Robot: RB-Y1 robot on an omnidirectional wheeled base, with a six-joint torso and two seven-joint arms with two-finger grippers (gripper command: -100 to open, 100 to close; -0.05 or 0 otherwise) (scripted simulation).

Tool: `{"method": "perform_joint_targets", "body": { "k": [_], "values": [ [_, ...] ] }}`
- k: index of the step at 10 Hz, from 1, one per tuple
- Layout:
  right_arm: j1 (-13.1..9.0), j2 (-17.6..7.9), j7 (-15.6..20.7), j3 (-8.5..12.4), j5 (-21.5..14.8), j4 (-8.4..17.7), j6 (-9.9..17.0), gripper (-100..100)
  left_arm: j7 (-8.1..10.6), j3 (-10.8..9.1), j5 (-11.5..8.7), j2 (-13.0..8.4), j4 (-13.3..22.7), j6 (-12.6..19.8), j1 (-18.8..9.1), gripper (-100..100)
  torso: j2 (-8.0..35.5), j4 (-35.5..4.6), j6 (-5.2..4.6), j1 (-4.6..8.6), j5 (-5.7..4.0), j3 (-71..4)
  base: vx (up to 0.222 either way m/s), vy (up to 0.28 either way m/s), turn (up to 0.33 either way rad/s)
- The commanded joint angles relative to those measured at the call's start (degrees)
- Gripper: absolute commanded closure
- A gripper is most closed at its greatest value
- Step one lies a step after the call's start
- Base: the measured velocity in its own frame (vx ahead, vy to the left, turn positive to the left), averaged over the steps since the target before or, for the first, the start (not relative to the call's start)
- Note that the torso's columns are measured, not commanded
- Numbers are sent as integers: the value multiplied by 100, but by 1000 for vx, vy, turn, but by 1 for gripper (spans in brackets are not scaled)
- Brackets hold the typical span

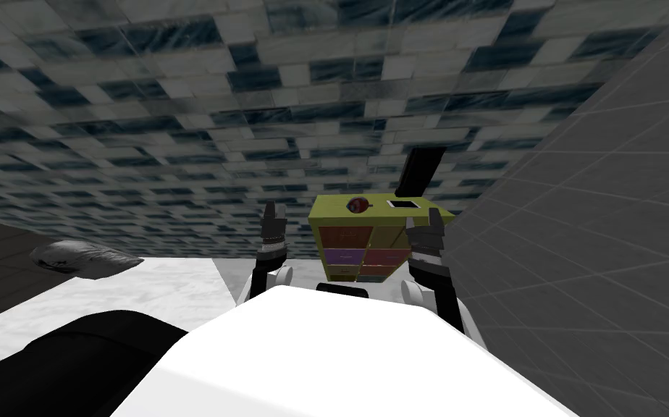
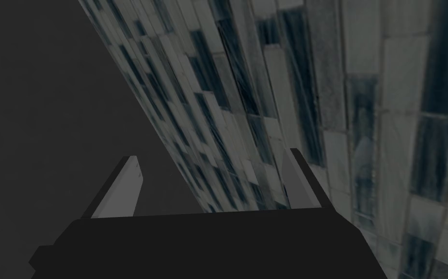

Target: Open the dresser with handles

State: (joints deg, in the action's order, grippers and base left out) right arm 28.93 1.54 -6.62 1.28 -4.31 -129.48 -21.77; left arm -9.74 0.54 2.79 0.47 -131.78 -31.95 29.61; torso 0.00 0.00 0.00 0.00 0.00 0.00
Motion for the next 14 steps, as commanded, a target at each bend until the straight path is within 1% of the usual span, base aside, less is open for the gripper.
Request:
{"method": "perform_joint_targets", "body": {
  "k": [1,3,9,10,11,14],
  "values": [
    [0,0,0,0,0,0,0,0,0,0,0,0,0,0,0,0,232,-235,0,0,0,-467,0,0,0],
    [0,0,0,0,0,-1,0,0,0,0,0,0,-1,0,0,0,1003,-1006,0,0,0,-2014,0,0,0],
    [0,0,0,0,0,-2,-1,0,0,0,0,0,-2,-1,0,0,3539,-3537,0,0,0,-7073,0,0,0],
    [-1,-221,50,22,-49,2,3,-100,0,0,0,0,-2,-1,0,0,3962,-3960,0,0,0,-7919,6,15,-8],
    [-1,-375,101,44,-99,5,6,-100,0,0,0,0,0,0,0,0,4155,-4149,0,-4,1,-8314,5,31,-16],
    [0,-788,343,148,-338,12,21,-100,0,1,0,1,1,0,1,0,4225,-4226,0,-11,3,-8457,6,62,-25]
  ]
}}
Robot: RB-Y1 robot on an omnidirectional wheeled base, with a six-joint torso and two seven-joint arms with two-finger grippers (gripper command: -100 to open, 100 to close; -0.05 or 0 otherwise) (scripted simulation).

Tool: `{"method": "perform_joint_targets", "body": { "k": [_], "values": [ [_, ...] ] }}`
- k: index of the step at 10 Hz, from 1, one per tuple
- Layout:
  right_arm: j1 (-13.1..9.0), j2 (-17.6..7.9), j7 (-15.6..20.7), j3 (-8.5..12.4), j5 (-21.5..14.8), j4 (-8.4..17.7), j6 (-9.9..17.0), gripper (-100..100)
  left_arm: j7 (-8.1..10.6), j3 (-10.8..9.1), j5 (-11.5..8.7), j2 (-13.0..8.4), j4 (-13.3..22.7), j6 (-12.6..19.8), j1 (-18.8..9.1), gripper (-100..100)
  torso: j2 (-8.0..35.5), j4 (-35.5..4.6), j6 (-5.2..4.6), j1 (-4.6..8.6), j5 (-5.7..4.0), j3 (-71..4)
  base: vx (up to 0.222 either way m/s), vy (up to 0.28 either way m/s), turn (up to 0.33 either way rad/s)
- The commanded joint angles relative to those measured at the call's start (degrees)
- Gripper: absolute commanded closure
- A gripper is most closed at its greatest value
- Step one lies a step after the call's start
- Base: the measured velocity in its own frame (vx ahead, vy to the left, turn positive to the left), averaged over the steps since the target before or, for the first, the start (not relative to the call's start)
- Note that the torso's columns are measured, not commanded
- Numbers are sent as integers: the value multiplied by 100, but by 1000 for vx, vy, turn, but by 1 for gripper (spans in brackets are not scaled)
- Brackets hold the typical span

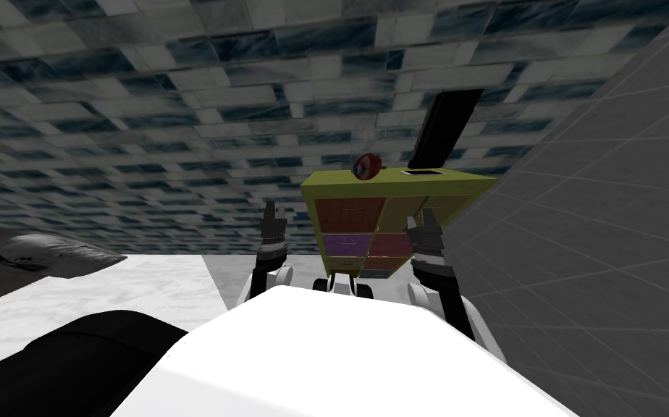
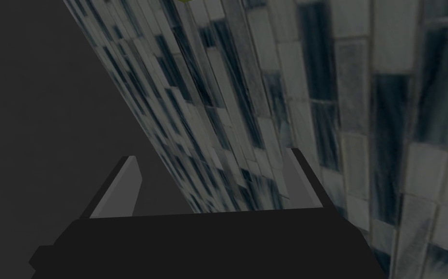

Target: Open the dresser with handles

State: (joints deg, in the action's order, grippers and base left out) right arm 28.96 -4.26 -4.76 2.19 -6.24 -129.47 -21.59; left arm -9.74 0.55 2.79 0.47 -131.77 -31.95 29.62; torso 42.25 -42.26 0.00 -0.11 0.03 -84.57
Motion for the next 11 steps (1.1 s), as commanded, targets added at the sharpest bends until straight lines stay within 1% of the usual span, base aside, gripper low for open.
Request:
{"method": "perform_joint_targets", "body": {
  "k": [1,3,5,11],
  "values": [
    [-2,-313,264,104,-251,12,10,-100,0,0,0,0,0,0,0,0,0,-1,0,4,-1,-1,6,75,-29],
    [2,-480,513,211,-496,7,23,-100,0,0,0,0,0,0,0,0,6,-3,0,9,-3,2,0,86,-32],
    [7,-591,800,336,-781,-8,37,-100,0,0,0,0,0,0,0,0,0,-2,0,8,-2,-2,11,106,-46],
    [34,-751,1777,785,-1787,-85,83,-100,0,1,0,1,0,0,0,0,2,-2,0,6,-3,-1,7,136,-49]
  ]
}}
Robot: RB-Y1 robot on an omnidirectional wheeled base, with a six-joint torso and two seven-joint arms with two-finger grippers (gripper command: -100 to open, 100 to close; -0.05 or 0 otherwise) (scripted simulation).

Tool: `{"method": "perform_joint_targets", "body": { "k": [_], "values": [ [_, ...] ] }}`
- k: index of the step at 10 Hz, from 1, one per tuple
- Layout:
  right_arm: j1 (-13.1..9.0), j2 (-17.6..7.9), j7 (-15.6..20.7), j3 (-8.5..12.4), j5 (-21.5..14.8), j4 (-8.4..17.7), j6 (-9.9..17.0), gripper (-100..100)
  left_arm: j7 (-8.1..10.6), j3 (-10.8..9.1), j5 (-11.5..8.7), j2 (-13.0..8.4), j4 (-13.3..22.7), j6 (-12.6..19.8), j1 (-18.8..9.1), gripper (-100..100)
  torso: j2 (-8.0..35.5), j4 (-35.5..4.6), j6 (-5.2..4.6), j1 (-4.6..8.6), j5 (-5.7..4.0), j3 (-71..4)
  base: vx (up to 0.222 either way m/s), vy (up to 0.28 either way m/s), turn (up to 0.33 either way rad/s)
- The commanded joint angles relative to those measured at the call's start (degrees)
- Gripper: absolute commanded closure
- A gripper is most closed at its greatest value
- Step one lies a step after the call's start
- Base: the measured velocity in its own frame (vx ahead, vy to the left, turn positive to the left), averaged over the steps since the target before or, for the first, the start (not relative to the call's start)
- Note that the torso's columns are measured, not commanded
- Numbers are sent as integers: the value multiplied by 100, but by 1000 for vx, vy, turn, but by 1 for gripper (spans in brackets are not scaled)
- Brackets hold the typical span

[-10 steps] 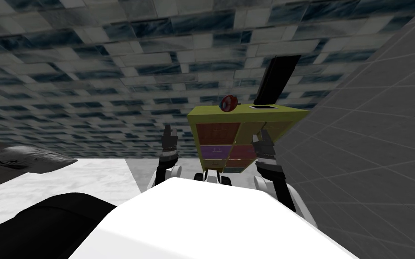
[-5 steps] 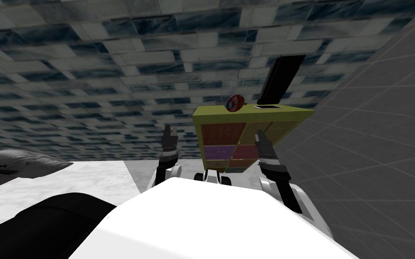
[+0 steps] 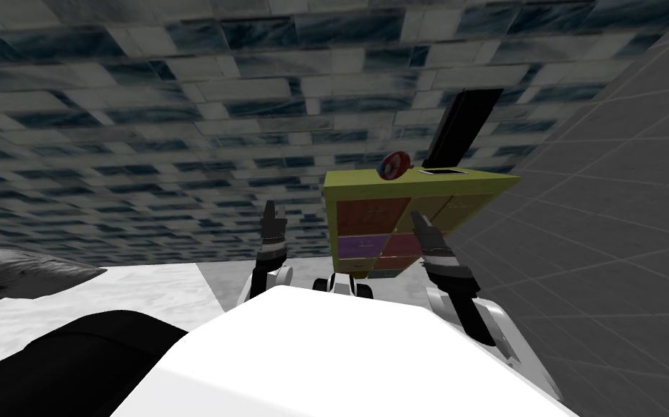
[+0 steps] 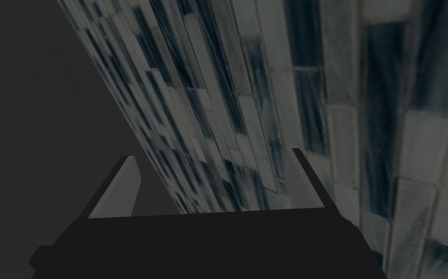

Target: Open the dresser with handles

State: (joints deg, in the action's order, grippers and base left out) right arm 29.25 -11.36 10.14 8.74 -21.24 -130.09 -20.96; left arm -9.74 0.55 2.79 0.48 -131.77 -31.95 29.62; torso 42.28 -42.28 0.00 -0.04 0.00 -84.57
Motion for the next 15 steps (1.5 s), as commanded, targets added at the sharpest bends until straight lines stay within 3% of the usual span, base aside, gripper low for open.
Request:
{"method": "perform_joint_targets", "body": {
  "k": [1,4,15],
  "values": [
    [4,-41,341,130,-304,-23,20,-100,0,0,0,0,0,0,0,0,1,0,0,-6,3,1,3,101,-26],
    [16,-138,857,382,-846,-49,49,-100,0,0,0,0,0,0,0,0,0,0,-1,4,-1,1,-1,109,-49],
    [14,-454,2331,992,-2265,16,140,-100,0,0,0,0,0,0,0,0,-1,0,1,3,1,0,1,103,-38]
  ]
}}
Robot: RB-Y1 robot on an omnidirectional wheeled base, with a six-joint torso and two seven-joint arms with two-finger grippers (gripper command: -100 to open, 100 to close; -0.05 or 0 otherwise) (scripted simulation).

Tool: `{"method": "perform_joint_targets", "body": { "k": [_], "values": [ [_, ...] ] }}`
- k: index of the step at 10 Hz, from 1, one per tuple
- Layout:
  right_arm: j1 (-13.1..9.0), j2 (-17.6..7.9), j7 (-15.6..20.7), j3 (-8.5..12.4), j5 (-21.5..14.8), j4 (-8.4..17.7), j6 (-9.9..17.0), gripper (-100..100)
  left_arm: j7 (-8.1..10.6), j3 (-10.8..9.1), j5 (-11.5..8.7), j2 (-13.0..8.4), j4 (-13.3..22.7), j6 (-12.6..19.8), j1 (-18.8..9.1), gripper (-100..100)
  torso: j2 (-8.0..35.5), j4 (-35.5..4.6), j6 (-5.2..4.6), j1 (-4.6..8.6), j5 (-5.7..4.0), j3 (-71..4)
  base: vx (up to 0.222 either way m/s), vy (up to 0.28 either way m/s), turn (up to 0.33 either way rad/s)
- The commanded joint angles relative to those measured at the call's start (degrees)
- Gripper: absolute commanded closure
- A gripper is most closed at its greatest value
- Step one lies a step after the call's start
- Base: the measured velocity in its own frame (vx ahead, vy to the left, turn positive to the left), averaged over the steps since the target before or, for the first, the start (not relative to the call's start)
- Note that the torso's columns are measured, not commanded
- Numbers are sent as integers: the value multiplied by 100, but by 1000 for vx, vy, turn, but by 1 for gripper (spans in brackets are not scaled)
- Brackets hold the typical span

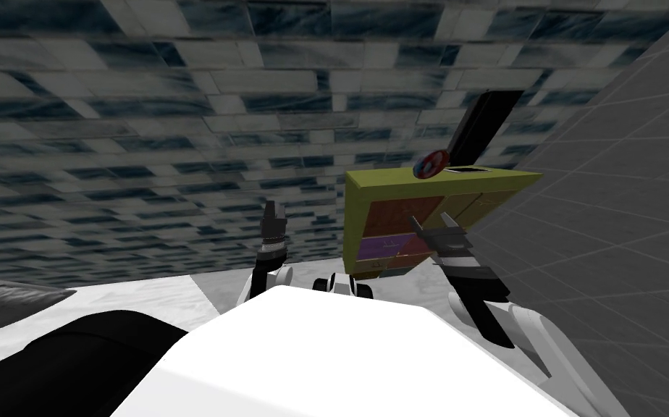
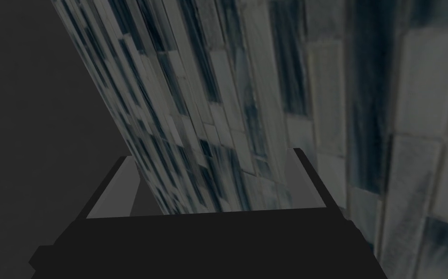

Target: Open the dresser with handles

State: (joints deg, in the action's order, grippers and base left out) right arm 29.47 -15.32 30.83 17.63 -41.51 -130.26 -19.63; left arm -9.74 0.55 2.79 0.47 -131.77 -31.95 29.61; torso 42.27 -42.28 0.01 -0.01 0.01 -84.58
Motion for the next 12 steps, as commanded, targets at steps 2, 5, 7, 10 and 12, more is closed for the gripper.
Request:
{"method": "perform_joint_targets", "body": {
  "k": [2,5,7,10,12],
  "values": [
    [-11,-114,462,188,-432,53,22,-100,0,0,0,0,0,0,0,0,4,-1,-1,-6,0,2,-10,115,-37],
    [-20,-295,980,434,-976,115,65,-100,0,0,0,0,0,0,0,0,0,0,-1,-4,0,0,1,115,-50],
    [-23,-359,1212,510,-1165,135,78,-100,0,0,0,0,0,0,0,0,2,-1,0,4,-1,1,-6,97,-26],
    [-28,-566,1688,715,-1631,179,113,-100,0,0,0,0,0,0,0,0,3,-1,-1,-5,1,2,-11,117,-48],
    [-29,-705,1948,827,-1887,194,130,-100,0,0,0,0,0,0,0,0,1,0,-1,3,-2,1,-8,107,-40]
  ]
}}
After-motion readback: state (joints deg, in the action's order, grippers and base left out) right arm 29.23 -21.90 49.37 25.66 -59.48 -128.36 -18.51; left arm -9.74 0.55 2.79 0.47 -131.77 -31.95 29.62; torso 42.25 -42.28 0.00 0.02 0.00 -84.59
